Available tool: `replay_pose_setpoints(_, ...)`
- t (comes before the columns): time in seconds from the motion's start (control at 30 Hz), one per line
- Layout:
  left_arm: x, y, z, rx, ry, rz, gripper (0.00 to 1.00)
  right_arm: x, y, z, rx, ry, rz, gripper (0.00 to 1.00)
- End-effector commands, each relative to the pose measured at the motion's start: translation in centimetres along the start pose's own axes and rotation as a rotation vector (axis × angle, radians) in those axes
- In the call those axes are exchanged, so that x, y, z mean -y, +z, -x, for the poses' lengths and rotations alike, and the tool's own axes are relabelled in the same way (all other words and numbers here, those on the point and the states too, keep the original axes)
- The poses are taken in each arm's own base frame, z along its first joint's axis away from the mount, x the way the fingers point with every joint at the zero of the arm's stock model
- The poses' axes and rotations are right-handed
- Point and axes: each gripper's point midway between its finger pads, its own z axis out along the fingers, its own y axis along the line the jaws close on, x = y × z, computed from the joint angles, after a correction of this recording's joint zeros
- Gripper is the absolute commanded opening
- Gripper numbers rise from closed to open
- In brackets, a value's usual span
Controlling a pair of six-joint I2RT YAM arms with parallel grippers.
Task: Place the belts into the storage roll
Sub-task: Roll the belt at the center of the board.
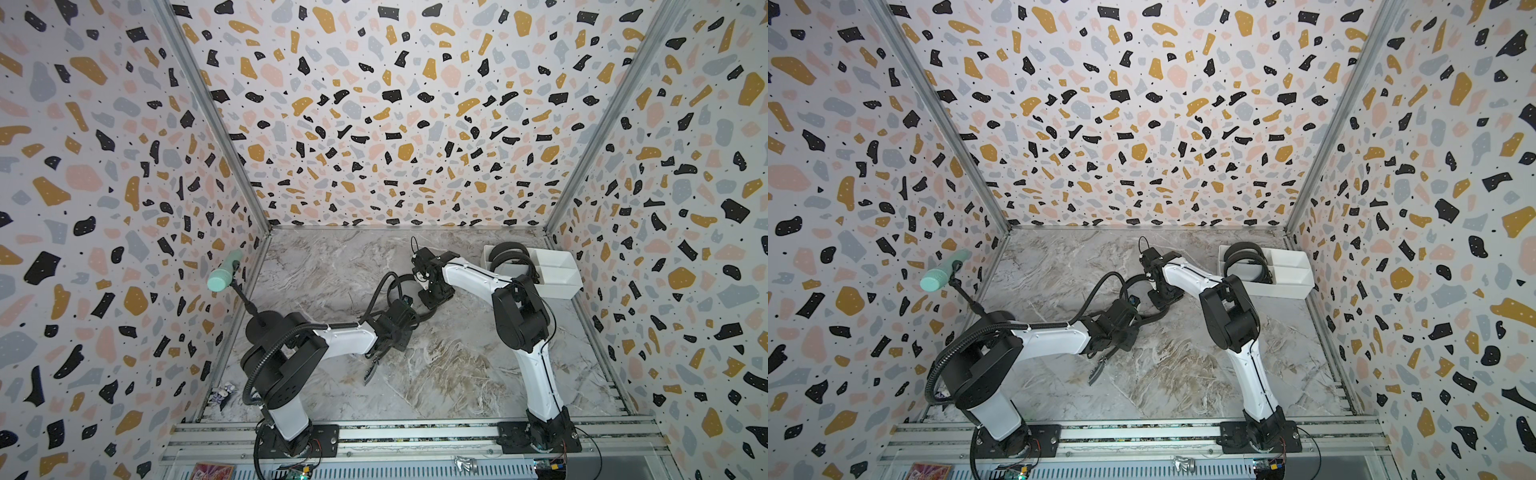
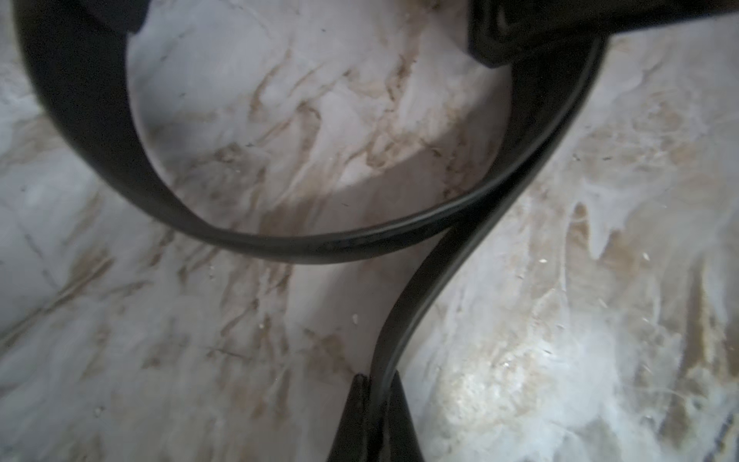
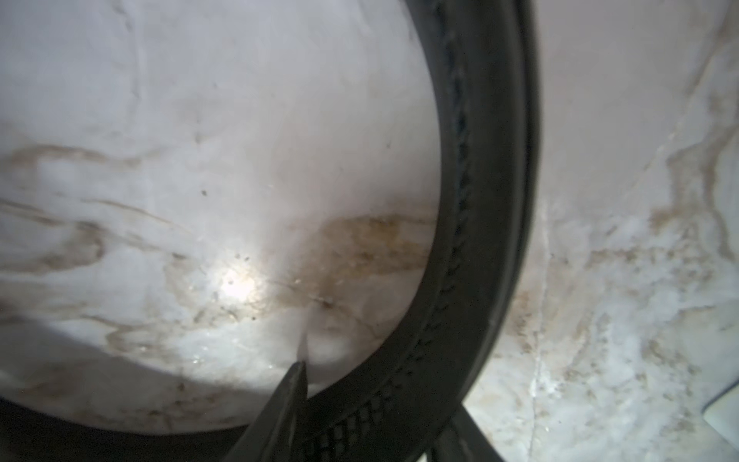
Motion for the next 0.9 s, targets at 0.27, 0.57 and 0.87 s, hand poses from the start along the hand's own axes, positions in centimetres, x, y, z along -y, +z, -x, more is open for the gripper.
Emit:
replay_pose_setpoints(0.27, -6.5, 0.1, -4.1, -0.146, -0.036, 0.199, 0.00, 3.9, -0.7, -4.5, -0.130, -0.016, -0.123, 0.48)
replay_pose_setpoints(0.57, -8.0, 0.0, -4.7, -0.165, -0.068, 0.243, 0.00, 5.9, -1.1, -5.9, -0.145, 0.017, -0.141, 0.48)
replay_pose_setpoints(0.87, -10.0, -0.5, -4.9, -0.162, -0.126, 0.301, 0.00, 6.1, -0.6, -6.6, -0.166, 0.018, -0.136, 0.48)
